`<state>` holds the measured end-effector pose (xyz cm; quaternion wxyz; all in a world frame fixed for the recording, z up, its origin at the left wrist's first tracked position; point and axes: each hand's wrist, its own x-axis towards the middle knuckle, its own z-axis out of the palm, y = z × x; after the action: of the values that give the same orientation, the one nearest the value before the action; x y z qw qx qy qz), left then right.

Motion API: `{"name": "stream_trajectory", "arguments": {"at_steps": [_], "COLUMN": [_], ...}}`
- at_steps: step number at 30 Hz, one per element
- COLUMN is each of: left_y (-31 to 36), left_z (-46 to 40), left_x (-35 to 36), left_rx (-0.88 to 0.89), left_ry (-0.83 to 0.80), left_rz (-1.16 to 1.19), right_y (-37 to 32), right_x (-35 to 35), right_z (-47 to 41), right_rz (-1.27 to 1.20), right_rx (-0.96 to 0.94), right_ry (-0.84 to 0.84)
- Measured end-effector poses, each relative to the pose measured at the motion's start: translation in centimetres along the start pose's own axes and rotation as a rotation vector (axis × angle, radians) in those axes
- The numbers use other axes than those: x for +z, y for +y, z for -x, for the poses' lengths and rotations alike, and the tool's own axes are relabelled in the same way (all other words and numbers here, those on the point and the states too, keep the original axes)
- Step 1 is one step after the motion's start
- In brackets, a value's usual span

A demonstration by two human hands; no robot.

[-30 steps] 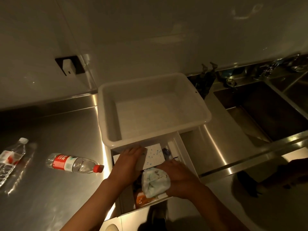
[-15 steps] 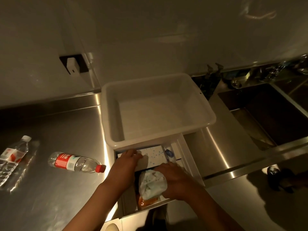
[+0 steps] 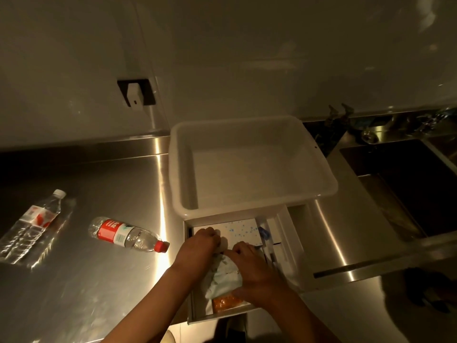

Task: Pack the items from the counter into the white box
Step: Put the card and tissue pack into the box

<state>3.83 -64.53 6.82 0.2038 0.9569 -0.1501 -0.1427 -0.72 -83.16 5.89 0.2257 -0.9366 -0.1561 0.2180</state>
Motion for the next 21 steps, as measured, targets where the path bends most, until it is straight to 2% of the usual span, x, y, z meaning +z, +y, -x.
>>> {"name": "stream_trajectory", "arguments": {"at_steps": [5, 9, 12, 17, 21], "left_y": [-0.2, -0.4, 0.4, 1.3, 1.1], "left_z": [1.2, 2.4, 2.9, 2.7, 2.7], "left_x": [-1.2, -1.7, -1.1, 0.3, 0.6], "left_rx": [0.104, 0.188, 0.243, 0.174, 0.158], "left_ry": [-0.027, -0.051, -0.096, -0.117, -0.128], "left_rz": [-0.056, -0.077, -0.171, -0.327, -0.350], "right_y": [1.0, 3.0, 3.4, 2.7, 4.0], "right_x": [-0.6, -0.8, -0.7, 0.0, -0.5], "right_z": [0.8, 1.6, 1.3, 0.2, 0.6], "right_rz": [-0.014, -0.127, -0.153, -0.134, -0.148], "right_rx": [0.047, 0.093, 0.098, 0.118, 0.091], "right_ry": [0.005, 0.008, 0.006, 0.007, 0.068]}}
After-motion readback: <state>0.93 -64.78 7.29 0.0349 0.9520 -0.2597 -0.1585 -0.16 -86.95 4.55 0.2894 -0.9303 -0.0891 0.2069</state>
